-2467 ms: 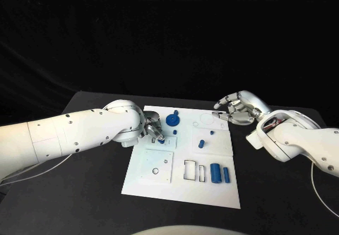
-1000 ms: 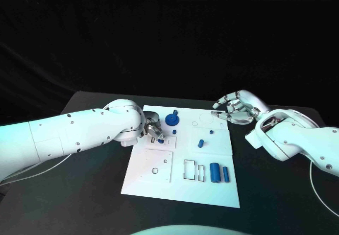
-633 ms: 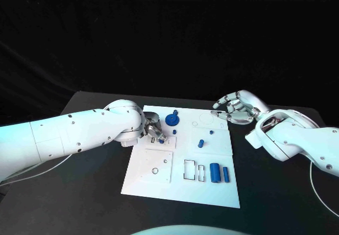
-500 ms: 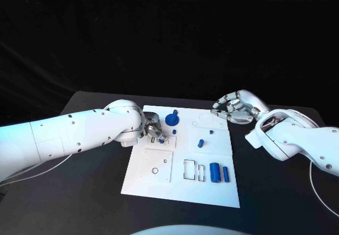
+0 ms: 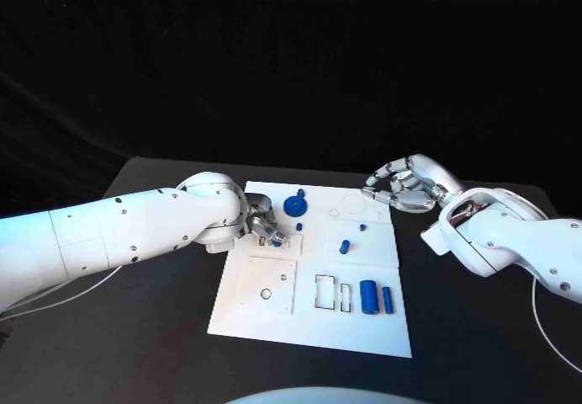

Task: Assemble the parts on the task board

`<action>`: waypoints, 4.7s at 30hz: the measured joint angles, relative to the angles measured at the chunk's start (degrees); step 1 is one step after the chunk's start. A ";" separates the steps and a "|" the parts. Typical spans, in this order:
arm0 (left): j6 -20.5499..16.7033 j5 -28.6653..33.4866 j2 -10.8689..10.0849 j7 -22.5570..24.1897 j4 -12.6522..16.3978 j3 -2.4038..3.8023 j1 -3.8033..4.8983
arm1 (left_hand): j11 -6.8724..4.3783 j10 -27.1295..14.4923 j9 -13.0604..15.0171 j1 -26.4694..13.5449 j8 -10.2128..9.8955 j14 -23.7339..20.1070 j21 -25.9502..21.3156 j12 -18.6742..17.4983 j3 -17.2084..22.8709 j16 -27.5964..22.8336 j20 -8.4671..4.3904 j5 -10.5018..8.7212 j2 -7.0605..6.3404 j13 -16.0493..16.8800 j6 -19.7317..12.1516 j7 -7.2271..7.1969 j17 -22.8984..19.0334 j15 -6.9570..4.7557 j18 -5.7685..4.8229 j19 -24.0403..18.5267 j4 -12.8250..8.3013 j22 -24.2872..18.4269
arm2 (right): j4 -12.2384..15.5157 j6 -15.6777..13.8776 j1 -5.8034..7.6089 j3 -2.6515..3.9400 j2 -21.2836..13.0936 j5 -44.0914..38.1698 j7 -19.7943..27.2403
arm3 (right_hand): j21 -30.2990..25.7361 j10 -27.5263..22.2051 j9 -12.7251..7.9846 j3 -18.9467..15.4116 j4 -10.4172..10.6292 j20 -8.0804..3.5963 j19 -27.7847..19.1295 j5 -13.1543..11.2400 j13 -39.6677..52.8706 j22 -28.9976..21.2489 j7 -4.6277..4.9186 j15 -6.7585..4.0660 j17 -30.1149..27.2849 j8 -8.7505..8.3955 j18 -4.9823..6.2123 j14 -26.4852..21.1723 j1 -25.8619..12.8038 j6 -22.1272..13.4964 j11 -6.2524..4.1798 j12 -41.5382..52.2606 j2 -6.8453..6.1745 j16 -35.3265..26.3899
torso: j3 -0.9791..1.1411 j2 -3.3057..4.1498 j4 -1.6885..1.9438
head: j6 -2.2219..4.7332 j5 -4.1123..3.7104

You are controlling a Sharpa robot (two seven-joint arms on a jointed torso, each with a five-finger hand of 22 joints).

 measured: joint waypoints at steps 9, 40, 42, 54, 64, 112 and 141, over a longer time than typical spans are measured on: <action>-0.02 -0.15 -0.78 0.01 1.05 0.66 -0.02 | 0.00 0.00 0.15 -0.03 -0.59 0.00 0.00 -0.41 -1.80 0.00 0.00 0.00 0.04 -0.51 -0.05 0.04 0.00 0.00 0.00 -0.01 1.43 -0.07 | -0.32 -0.36 -0.04 0.00 -0.06 0.16 0.07 | -0.61 -0.19 0.06 -1.60 0.03 0.00 0.00 0.68 -0.37 -0.01 -0.11 -0.22 -0.01 0.23 0.00 0.22 -2.18 -0.11 -0.19 -0.33 0.19 -0.31 | -0.04 -0.01 0.03 | 0.43 -0.77; 0.82 1.25 -2.99 0.21 -5.19 3.84 5.25 | 3.37 -8.35 -2.12 3.05 -8.30 -0.10 -3.38 -12.44 -12.86 -1.60 1.84 -2.80 1.08 -13.83 -5.66 3.79 -0.01 1.97 0.00 -4.13 1.98 -7.33 | -1.02 -1.06 -0.24 -0.01 -0.07 0.58 0.09 | -1.05 -0.83 0.04 -3.29 -0.14 0.00 -0.01 0.99 -1.18 0.03 -0.21 -0.21 -0.01 0.45 0.00 0.21 -3.22 -0.61 0.00 -1.05 0.21 -0.66 | -0.02 0.13 -0.07 | 0.93 -0.28; 0.82 1.27 -2.60 0.25 -5.96 3.83 5.35 | 3.37 -8.35 -2.15 3.05 -8.30 -0.10 -3.38 -12.44 -12.86 -1.60 1.84 -2.80 1.08 -13.73 -5.66 3.79 -0.01 1.97 0.01 -4.13 1.98 -7.20 | -1.04 -1.06 -0.25 -0.01 -0.06 0.58 0.09 | -1.05 -0.83 0.04 -3.29 -0.15 0.01 0.00 1.26 -1.18 0.02 -0.21 -0.21 -0.02 0.45 0.00 0.21 -3.22 -0.61 0.00 -1.05 0.21 -0.66 | -0.02 0.15 -0.10 | 0.88 -0.35; 2.13 0.68 1.27 0.41 -12.28 3.48 5.43 | 3.37 -8.35 -2.22 3.28 -8.30 -0.10 -3.38 -12.19 -13.26 -1.59 1.84 -2.80 1.31 -13.45 -5.44 4.00 -0.01 1.97 0.00 -4.12 2.06 -6.87 | -1.10 -1.05 -0.29 -0.01 0.10 0.59 0.07 | -1.05 -0.83 0.08 -3.29 -0.15 0.01 -0.01 1.58 -1.18 0.02 -0.20 -0.21 -0.02 0.68 0.00 0.21 -3.22 -0.61 0.00 -1.05 0.21 -0.66 | -0.04 0.31 -0.13 | 0.57 -0.19; 4.30 1.11 3.66 0.43 -15.42 2.82 4.45 | 3.37 -8.34 -2.31 3.49 -8.65 -0.10 -3.38 -12.19 -13.58 -1.59 2.06 -2.80 1.52 -13.30 -5.45 4.00 -0.01 1.97 0.00 -3.90 2.06 -6.68 | -1.21 -1.04 -0.46 -0.01 0.38 0.59 0.07 | -1.05 -0.83 0.08 -3.29 -0.15 0.01 -0.01 1.57 -1.18 0.01 -0.20 -0.21 -0.02 0.67 0.00 0.21 -3.21 -0.60 0.00 -1.05 0.20 -0.66 | -0.04 0.26 -0.20 | 0.55 0.14; 5.09 5.65 5.62 0.65 -18.55 2.44 2.75 | 2.54 -7.51 -2.75 18.36 -8.83 -0.10 -2.90 -10.98 -2.33 -1.34 1.83 -2.67 6.24 -13.12 -4.51 3.35 -0.01 1.96 0.00 -3.27 0.12 -5.31 | -1.38 -1.00 -0.63 -0.01 0.77 0.58 0.09 | -1.29 -0.82 0.10 -3.61 -0.15 0.01 -0.01 2.69 -1.17 0.03 -0.20 -0.21 0.01 0.89 0.00 0.21 -2.14 -0.60 0.00 -1.05 1.27 -0.66 | 0.07 0.15 -0.13 | -0.11 0.79; -1.78 13.58 -5.92 1.65 -0.74 2.38 1.71 | 1.80 -4.75 -2.74 12.56 -1.05 -0.10 -1.56 -7.89 8.35 -1.05 1.28 -2.24 1.41 -10.97 -5.19 3.33 -0.01 1.54 0.00 -1.89 -0.84 -2.48 | -1.33 -0.81 -0.76 -0.01 0.34 0.57 0.05 | -1.29 -0.82 0.08 -3.61 -0.15 0.01 -0.01 3.12 -1.17 0.01 -0.20 -0.21 0.00 0.89 0.00 0.21 -1.92 -0.60 0.00 -1.05 1.49 -0.66 | 0.20 -0.40 0.30 | -0.71 1.92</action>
